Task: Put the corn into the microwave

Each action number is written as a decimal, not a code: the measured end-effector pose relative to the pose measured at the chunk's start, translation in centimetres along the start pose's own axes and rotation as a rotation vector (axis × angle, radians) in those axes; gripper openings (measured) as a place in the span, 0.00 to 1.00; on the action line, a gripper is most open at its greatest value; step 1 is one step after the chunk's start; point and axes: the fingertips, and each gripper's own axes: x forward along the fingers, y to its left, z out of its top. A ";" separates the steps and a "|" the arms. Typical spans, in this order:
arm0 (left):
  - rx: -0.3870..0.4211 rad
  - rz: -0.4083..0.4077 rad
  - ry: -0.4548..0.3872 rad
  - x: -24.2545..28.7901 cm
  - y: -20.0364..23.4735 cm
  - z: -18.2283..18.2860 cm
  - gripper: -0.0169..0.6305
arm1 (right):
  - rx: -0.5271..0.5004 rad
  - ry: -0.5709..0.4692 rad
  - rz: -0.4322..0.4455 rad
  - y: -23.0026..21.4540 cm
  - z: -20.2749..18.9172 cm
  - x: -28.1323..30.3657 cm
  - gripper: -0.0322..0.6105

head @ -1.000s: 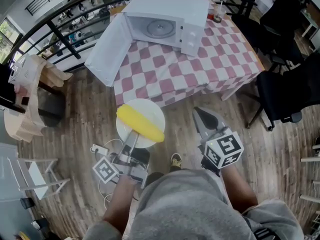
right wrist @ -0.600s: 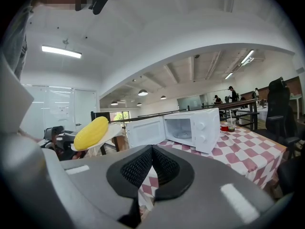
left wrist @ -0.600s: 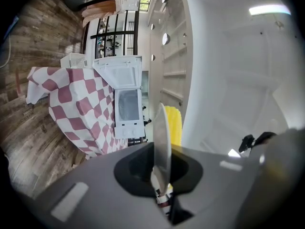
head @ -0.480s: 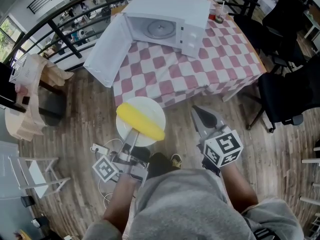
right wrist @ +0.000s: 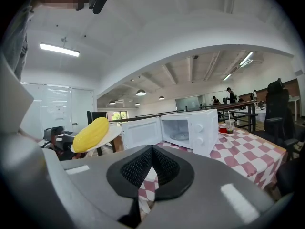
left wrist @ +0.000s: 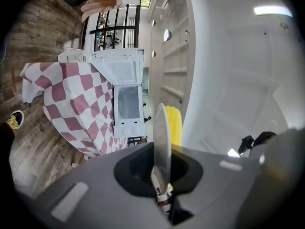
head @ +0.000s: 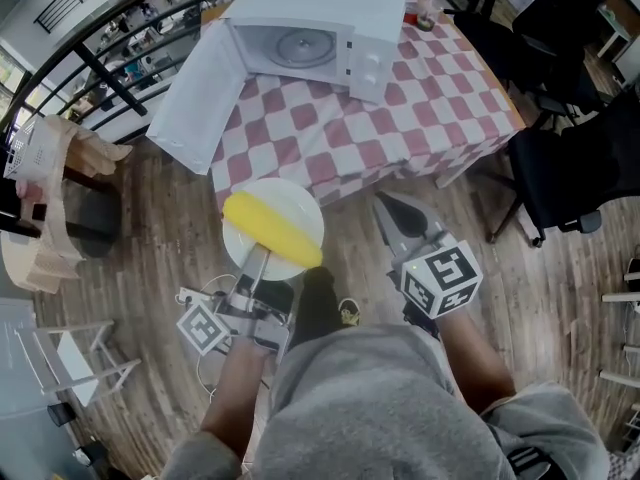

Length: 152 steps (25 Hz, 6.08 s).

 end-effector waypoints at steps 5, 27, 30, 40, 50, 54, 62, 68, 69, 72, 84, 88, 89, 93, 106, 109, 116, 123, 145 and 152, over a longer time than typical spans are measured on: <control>-0.007 0.004 0.019 2.4 1.3 1.7 0.05 | 0.001 0.006 -0.015 -1.5 0.5 2.4 0.05; -0.047 0.027 0.066 15.4 5.6 12.9 0.05 | -0.001 0.056 -0.026 -6.2 4.5 18.6 0.05; -0.056 0.045 0.085 16.7 6.6 13.9 0.05 | 0.005 0.064 -0.035 -6.6 4.6 20.1 0.05; -0.076 0.038 0.132 20.2 8.2 16.3 0.05 | 0.013 0.077 -0.083 -7.9 4.7 23.6 0.05; -0.092 0.027 0.171 21.3 9.6 18.7 0.05 | 0.012 0.075 -0.119 -7.4 4.9 26.1 0.05; -0.102 0.026 0.174 21.3 9.9 19.1 0.05 | 0.009 0.075 -0.126 -7.1 5.0 26.5 0.05; -0.102 0.024 0.162 21.1 10.1 20.8 0.05 | 0.002 0.065 -0.134 -6.4 5.5 26.8 0.05; -0.108 0.037 0.132 21.2 11.0 21.9 0.05 | -0.001 0.060 -0.134 -6.8 5.6 27.1 0.05; -0.103 0.040 0.132 21.3 11.1 22.0 0.05 | 0.000 0.058 -0.134 -7.0 5.6 27.2 0.05; -0.085 0.044 0.135 21.8 11.3 22.1 0.05 | 0.001 0.056 -0.128 -7.5 5.6 27.6 0.05; -0.070 0.058 0.147 25.9 12.4 22.0 0.05 | 0.011 0.066 -0.120 -10.7 5.6 29.6 0.05; -0.067 0.069 0.151 28.0 13.1 22.2 0.05 | 0.028 0.070 -0.113 -12.1 5.7 30.6 0.05; -0.066 0.071 0.151 28.5 13.3 22.2 0.05 | 0.031 0.071 -0.111 -12.4 5.7 30.9 0.05; -0.078 0.077 0.155 30.6 14.2 22.2 0.05 | 0.040 0.085 -0.100 -13.3 5.4 32.0 0.05; -0.108 0.148 0.153 35.4 18.8 22.9 0.05 | 0.071 0.115 -0.041 -14.5 4.9 35.4 0.05; -0.109 0.164 0.147 36.2 20.1 23.3 0.05 | 0.079 0.121 -0.035 -14.6 4.5 36.3 0.05; -0.102 0.198 0.140 38.8 24.2 24.1 0.05 | 0.071 0.159 -0.029 -15.5 3.7 37.9 0.05; -0.128 0.219 0.136 40.7 26.3 24.0 0.05 | 0.079 0.179 -0.012 -15.4 3.1 38.8 0.05; -0.111 0.282 0.130 41.4 28.4 22.8 0.05 | 0.103 0.204 0.012 -14.2 3.0 37.9 0.05; -0.104 0.291 0.122 41.0 28.5 22.9 0.06 | 0.091 0.206 0.030 -13.6 3.1 38.3 0.05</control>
